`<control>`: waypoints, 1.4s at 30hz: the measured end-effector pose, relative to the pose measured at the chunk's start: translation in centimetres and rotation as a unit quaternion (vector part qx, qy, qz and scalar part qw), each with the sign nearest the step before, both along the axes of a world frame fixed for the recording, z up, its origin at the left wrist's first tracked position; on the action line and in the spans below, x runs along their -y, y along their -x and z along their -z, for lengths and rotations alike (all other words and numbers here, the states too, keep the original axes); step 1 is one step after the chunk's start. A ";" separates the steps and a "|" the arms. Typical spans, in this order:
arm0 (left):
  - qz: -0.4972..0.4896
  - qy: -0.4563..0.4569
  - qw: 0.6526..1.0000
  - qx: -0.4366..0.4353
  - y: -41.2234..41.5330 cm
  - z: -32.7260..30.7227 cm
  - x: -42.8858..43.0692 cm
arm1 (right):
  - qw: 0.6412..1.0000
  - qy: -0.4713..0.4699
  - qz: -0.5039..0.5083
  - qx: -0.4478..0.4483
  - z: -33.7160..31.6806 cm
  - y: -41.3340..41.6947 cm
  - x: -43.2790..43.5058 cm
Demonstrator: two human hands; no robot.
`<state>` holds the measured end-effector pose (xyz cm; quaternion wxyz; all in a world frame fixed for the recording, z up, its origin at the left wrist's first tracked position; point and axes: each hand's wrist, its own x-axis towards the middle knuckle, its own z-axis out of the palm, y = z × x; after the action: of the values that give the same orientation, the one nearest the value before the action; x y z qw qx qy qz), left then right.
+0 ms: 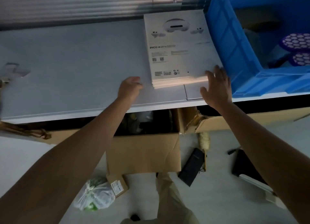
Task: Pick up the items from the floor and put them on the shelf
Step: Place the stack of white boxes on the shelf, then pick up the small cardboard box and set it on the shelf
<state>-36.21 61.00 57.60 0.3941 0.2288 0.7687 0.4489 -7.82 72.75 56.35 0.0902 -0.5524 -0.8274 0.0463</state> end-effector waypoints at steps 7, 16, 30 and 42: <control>-0.007 0.002 1.000 0.020 -1.0 4.2 15.8 | 0.980 0.072 0.037 -0.184 -1.3 -4.5 16.4; -0.045 0.182 0.967 0.173 -10.9 11.2 35.1 | 0.927 0.321 0.105 -0.164 4.3 -7.6 36.2; -0.243 0.342 0.889 0.184 -5.7 46.6 50.7 | 0.833 0.522 -0.137 0.120 45.3 9.1 44.9; -0.482 0.349 0.798 0.094 -4.8 77.8 48.2 | 0.911 0.388 0.143 -0.001 76.8 29.6 44.1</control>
<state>-31.40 12.83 -20.15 0.2501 -0.3681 0.8434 0.3010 -37.44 28.61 -20.47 -0.1250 -0.6566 -0.6561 0.3504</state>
